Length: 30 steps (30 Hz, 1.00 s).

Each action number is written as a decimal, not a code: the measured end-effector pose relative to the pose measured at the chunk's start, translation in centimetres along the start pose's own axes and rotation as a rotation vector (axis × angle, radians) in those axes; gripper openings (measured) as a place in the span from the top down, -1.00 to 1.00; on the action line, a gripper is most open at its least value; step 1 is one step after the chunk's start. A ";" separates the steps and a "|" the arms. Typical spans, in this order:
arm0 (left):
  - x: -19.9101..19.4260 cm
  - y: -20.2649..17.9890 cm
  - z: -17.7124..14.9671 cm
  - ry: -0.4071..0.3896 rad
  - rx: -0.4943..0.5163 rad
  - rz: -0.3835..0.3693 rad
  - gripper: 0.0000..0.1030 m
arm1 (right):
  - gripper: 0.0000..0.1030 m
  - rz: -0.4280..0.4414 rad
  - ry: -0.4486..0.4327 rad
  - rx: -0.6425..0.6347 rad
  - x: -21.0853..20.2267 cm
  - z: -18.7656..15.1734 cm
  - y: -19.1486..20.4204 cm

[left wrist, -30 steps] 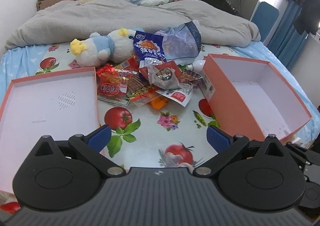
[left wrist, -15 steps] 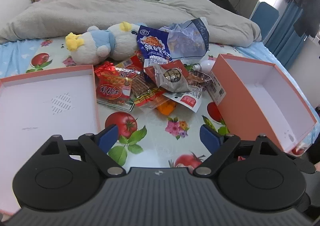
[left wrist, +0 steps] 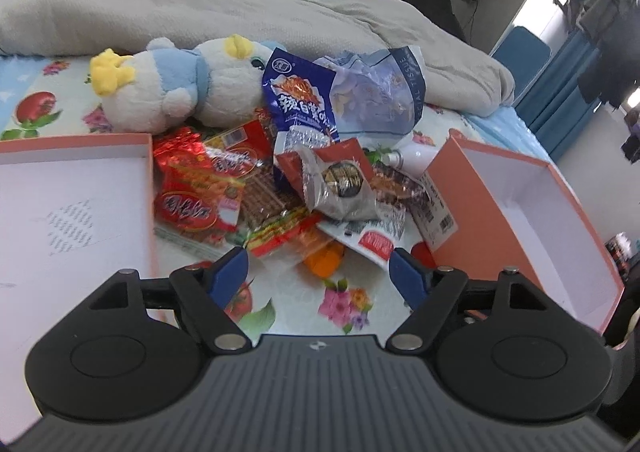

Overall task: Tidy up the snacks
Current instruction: 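Move the left tool toward the snack pile while the right tool approaches it too, then grasp a foil snack packet with the left tool while the right tool grasps another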

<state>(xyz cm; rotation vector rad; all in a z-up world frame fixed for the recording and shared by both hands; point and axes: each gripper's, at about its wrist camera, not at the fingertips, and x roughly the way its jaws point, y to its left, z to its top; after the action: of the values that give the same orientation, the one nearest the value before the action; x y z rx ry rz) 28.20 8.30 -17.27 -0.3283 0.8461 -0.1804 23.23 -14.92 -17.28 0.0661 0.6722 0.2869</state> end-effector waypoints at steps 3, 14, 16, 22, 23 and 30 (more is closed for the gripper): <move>1.8 0.6 1.0 -0.002 -0.021 -0.023 -0.58 | 0.07 -0.006 0.006 0.010 1.6 0.3 -0.2; 8.5 1.3 3.5 0.036 -0.060 -0.103 -0.37 | 0.07 -0.047 0.031 0.060 6.2 1.5 -0.8; 9.3 1.4 3.7 0.043 -0.067 -0.115 -0.30 | 0.06 -0.041 0.041 0.074 6.9 1.6 -0.9; 11.2 2.0 3.7 0.073 -0.116 -0.140 0.05 | -0.05 -0.005 0.073 0.146 8.8 2.1 -1.5; 11.6 1.9 3.7 0.077 -0.111 -0.123 0.22 | -0.05 0.001 0.077 0.158 9.1 2.1 -1.7; 11.9 2.3 3.6 0.063 -0.143 -0.125 0.66 | 0.52 -0.040 0.068 0.124 9.5 2.3 -1.4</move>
<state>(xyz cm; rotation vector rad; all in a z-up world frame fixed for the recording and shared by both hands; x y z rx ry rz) 38.78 7.77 -24.23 -0.5123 0.9034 -0.2479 32.13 -13.49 -21.42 0.1617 0.7578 0.2090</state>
